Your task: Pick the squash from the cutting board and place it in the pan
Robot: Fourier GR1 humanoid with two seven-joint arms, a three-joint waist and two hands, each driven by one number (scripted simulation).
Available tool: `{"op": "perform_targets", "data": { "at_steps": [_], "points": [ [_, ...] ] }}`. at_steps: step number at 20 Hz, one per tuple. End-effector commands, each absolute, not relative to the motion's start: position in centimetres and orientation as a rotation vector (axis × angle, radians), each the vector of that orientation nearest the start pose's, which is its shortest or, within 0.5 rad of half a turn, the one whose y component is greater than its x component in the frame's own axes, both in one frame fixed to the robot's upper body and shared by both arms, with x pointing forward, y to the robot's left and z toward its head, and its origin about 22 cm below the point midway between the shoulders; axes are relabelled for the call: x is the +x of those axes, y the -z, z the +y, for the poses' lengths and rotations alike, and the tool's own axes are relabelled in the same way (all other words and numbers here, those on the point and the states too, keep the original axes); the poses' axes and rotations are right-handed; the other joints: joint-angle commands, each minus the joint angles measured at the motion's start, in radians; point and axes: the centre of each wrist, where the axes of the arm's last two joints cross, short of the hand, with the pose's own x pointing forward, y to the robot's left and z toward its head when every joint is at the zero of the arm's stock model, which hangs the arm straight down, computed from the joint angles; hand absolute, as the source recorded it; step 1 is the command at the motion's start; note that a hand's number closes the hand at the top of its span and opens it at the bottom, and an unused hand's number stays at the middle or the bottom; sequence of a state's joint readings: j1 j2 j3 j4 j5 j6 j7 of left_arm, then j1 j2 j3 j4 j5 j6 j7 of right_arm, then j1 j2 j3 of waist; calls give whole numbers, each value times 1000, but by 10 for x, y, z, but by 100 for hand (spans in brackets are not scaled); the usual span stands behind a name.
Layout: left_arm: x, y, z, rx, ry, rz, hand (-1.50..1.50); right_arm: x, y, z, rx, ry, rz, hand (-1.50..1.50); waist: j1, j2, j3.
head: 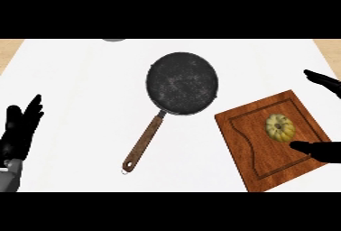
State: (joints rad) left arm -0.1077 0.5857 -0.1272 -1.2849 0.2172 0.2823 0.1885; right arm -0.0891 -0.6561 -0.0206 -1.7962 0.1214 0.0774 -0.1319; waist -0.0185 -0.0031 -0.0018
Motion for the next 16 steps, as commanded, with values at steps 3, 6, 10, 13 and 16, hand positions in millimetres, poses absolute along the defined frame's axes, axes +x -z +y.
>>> {"op": "perform_targets", "data": {
  "at_steps": [3,6,10,13,16],
  "points": [
    [264,-12,350,495,105,-1204,0,249,-195,-314,-826,-1110,-1585,-150,23,0,-4],
    [271,-3,345,487,106,-1214,0,250,-197,-303,-927,-1271,-1389,-150,25,10,-5],
    [278,-14,346,500,122,-1221,0,245,-205,-266,-994,-1395,-1171,-150,38,6,-5],
    [277,-14,330,468,123,-1215,0,250,-194,-249,-1053,-1492,-1009,-150,53,6,-2],
    [267,-12,349,478,124,-1206,0,255,-178,-224,-1076,-1529,-919,-150,49,5,0]
  ]
}}
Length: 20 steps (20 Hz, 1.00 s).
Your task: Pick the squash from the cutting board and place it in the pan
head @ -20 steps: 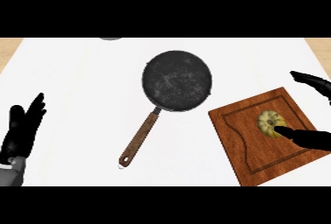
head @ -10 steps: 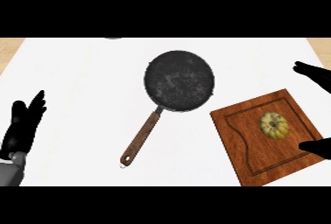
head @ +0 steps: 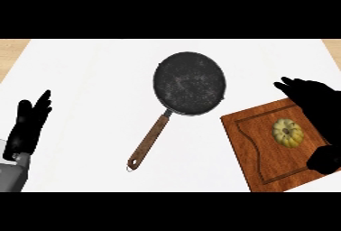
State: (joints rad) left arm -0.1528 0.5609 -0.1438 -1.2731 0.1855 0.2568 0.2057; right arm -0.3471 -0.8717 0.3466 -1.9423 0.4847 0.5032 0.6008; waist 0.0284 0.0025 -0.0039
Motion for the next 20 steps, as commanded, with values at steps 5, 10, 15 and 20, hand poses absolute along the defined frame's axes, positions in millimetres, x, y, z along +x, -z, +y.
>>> {"op": "perform_targets", "data": {
  "at_steps": [5,10,15,20],
  "points": [
    [279,-18,342,505,102,-1222,0,281,-161,-206,-1040,-1572,-770,-150,-12,0,3],
    [266,1,325,505,105,-1222,0,273,-147,-200,-1059,-1573,-741,-150,-24,-3,4],
    [256,-10,358,487,111,-1199,0,270,-119,-207,-1113,-1602,-695,-150,-23,-2,4],
    [269,-33,360,498,103,-1218,0,266,-104,-239,-1134,-1613,-640,-150,-27,-3,4]
  ]
}}
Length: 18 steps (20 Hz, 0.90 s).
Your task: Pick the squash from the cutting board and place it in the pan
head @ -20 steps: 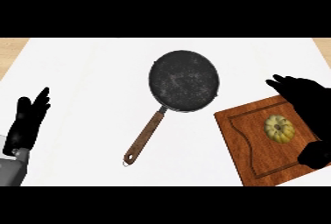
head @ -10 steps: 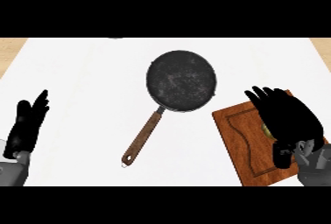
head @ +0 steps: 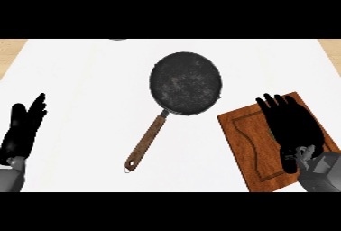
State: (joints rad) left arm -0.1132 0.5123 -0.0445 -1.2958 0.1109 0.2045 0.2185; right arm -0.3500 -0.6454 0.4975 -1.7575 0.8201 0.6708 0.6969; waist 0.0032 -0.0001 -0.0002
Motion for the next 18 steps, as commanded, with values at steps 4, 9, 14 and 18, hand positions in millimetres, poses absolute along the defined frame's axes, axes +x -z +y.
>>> {"op": "perform_targets", "data": {
  "at_steps": [4,9,14,18],
  "points": [
    [274,1,354,497,97,-1195,0,268,-101,-207,-1110,-1616,-631,-150,-7,1,0],
    [275,-19,349,496,82,-1195,0,282,-94,-222,-1103,-1625,-646,-150,0,0,0],
    [258,-11,347,476,105,-1205,0,285,-77,-222,-1115,-1596,-678,-150,3,0,0],
    [249,-10,358,504,102,-1194,0,298,-86,-255,-1103,-1596,-623,-150,6,0,0]
  ]
}}
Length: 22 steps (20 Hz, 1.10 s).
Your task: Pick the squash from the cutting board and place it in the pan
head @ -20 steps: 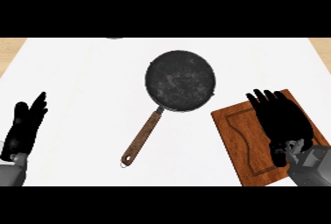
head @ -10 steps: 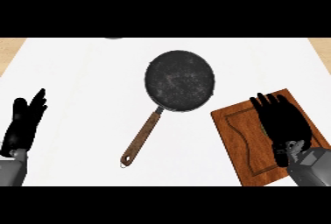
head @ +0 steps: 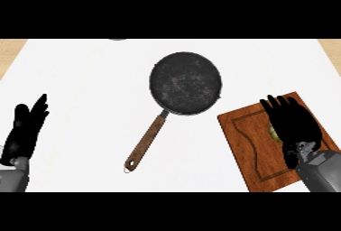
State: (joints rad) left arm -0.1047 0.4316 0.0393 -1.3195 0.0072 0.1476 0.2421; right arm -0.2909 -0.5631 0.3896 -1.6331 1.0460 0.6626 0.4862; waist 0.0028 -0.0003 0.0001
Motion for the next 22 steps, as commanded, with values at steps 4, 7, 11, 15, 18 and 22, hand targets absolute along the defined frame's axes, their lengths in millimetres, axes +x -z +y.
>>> {"op": "perform_targets", "data": {
  "at_steps": [4,7,11,15,18,22],
  "points": [
    [274,-8,370,486,101,-1194,0,303,-80,-226,-1131,-1596,-602,-150,0,1,0],
    [273,-9,355,505,96,-1200,0,294,-68,-247,-1117,-1610,-555,-150,-2,1,0],
    [273,-13,330,502,96,-1214,0,296,-62,-249,-1139,-1592,-559,-150,-1,0,0],
    [265,-13,336,478,96,-1202,0,311,-57,-261,-1225,-1724,-601,150,9,1,0],
    [263,-25,369,489,103,-1214,0,308,-62,-264,-1251,-1734,-648,150,3,1,0],
    [275,-11,359,484,97,-1203,0,299,-60,-266,-1196,-1644,-698,150,-5,0,0]
  ]
}}
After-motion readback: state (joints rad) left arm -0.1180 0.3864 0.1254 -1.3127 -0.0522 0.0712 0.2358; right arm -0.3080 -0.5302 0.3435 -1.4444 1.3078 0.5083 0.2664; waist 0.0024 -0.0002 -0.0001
